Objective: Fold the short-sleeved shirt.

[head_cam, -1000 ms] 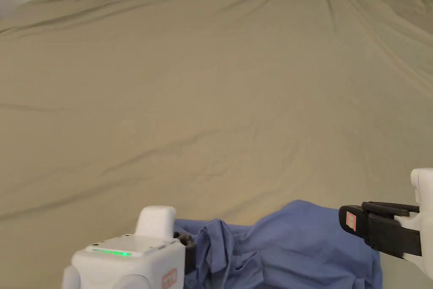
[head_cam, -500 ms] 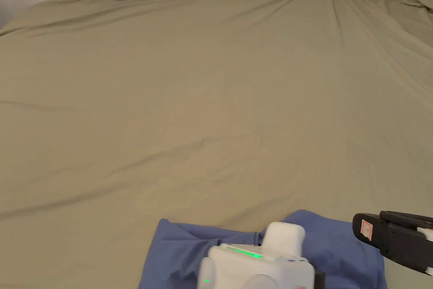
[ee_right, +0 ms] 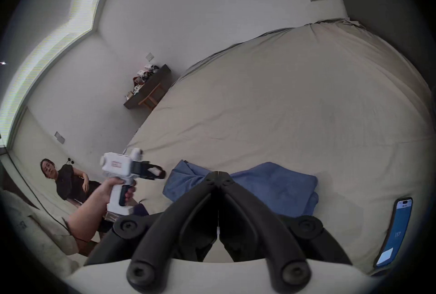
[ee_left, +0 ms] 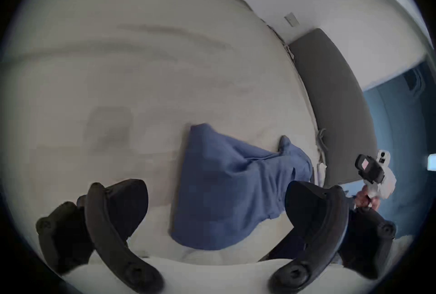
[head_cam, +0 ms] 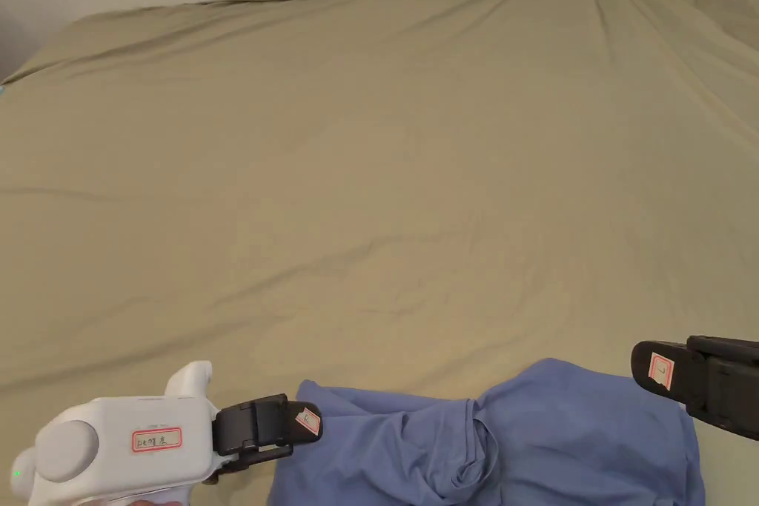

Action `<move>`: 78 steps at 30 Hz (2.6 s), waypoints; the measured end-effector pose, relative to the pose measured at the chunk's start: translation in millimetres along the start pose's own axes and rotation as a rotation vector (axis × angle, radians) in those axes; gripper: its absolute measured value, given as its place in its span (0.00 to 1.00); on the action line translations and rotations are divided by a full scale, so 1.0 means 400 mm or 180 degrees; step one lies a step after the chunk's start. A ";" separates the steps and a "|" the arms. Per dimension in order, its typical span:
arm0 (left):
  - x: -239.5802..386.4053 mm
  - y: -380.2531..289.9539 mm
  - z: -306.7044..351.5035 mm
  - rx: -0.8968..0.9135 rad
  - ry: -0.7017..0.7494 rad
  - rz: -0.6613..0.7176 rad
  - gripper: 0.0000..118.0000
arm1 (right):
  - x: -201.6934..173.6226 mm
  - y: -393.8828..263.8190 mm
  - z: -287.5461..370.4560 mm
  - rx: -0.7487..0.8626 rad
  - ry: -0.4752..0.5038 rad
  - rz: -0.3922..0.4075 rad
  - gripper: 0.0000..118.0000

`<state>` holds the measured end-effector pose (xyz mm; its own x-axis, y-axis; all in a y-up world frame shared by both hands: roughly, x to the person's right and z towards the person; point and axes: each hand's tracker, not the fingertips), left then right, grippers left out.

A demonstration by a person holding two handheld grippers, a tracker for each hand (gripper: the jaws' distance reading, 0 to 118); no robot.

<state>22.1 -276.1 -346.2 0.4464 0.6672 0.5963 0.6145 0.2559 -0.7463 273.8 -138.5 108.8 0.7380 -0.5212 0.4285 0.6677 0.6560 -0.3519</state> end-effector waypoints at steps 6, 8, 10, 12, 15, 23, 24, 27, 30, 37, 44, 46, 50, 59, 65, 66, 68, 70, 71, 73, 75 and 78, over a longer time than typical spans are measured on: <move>0.041 -0.017 -0.057 0.0079 0.0008 -0.0301 0.80 | -0.024 0.004 0.000 -0.0050 0.0062 0.0091 0.02; 0.038 -0.022 -0.061 0.0074 -0.0253 -0.0049 0.20 | -0.031 0.006 -0.006 -0.0074 0.0050 0.0108 0.02; 0.038 -0.035 -0.078 0.0081 -0.0105 -0.0135 0.20 | -0.041 0.007 -0.015 -0.0134 -0.0155 0.0202 0.02; 0.056 -0.051 -0.073 0.0186 0.0018 -0.0220 0.19 | -0.053 0.006 -0.024 -0.0176 -0.0445 0.0334 0.02; 0.047 -0.056 -0.025 0.0318 -0.0193 0.0151 0.19 | -0.069 0.003 -0.029 -0.0264 -0.0761 0.0447 0.02; 0.119 0.000 0.225 0.0870 0.0328 -0.0066 0.18 | -0.061 0.008 -0.006 -0.0216 -0.0902 0.0386 0.02; 0.151 0.001 0.245 0.0926 0.0591 -0.0179 0.18 | -0.057 0.008 -0.004 -0.0210 -0.0913 0.0368 0.02; 0.210 -0.001 0.263 0.0897 0.1294 -0.0530 0.18 | -0.051 0.002 -0.005 -0.0199 -0.0965 0.0355 0.02; 0.260 -0.024 0.224 0.0850 0.1282 -0.0486 0.18 | -0.043 -0.007 -0.015 -0.0245 -0.0997 0.0323 0.02; 0.478 -0.079 -0.030 0.0608 0.0879 -0.0875 0.18 | -0.038 -0.021 -0.037 -0.0343 -0.0950 0.0249 0.02; 0.552 -0.142 -0.317 0.0155 0.0909 -0.1116 0.20 | -0.019 -0.024 -0.022 -0.0346 -0.0957 0.0239 0.02; 0.519 -0.154 -0.368 0.0127 0.0891 -0.1146 0.25 | -0.007 -0.028 -0.023 -0.0371 -0.0970 0.0206 0.02; 0.520 -0.142 -0.282 -0.0032 0.0156 -0.0878 0.85 | 0.011 -0.036 -0.025 -0.0426 -0.0960 0.0195 0.02; 0.493 -0.078 -0.082 0.1154 0.1324 -0.1060 0.13 | 0.040 -0.016 -0.009 -0.0357 -0.1009 0.0145 0.02; 0.576 -0.173 -0.329 0.0273 0.1409 -0.1754 0.09 | 0.020 0.013 0.044 -0.0204 -0.1212 0.0412 0.02; 0.592 -0.207 -0.376 0.0120 0.1297 -0.1852 0.09 | 0.020 0.022 0.058 -0.0176 -0.1217 0.0380 0.02; 0.631 -0.281 -0.454 0.0020 0.1289 -0.2239 0.09 | 0.019 0.037 0.083 -0.0114 -0.1192 0.0313 0.02; 0.669 -0.290 -0.485 0.0099 0.1289 -0.2271 0.09 | 0.015 0.043 0.097 -0.0089 -0.1187 0.0299 0.02; 0.684 -0.275 -0.495 0.0095 0.1224 -0.2170 0.09 | 0.012 0.044 0.101 -0.0078 -0.1194 0.0314 0.02; 0.693 -0.240 -0.497 0.0024 0.0902 -0.1665 0.09 | 0.004 0.048 0.104 -0.0074 -0.1221 0.0376 0.02; 0.723 -0.240 -0.485 0.0130 0.0813 -0.1705 0.09 | -0.008 0.057 0.111 -0.0003 -0.1189 0.0428 0.02; 0.748 -0.226 -0.406 0.0129 0.0327 -0.1821 0.09 | -0.024 0.081 0.125 0.0185 -0.1014 0.0425 0.02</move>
<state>205.7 -213.0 -52.3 0.1128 0.3441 0.9321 0.7520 0.5835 -0.3064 283.5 -84.9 135.0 0.7449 -0.2382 0.6232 0.5538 0.7418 -0.3783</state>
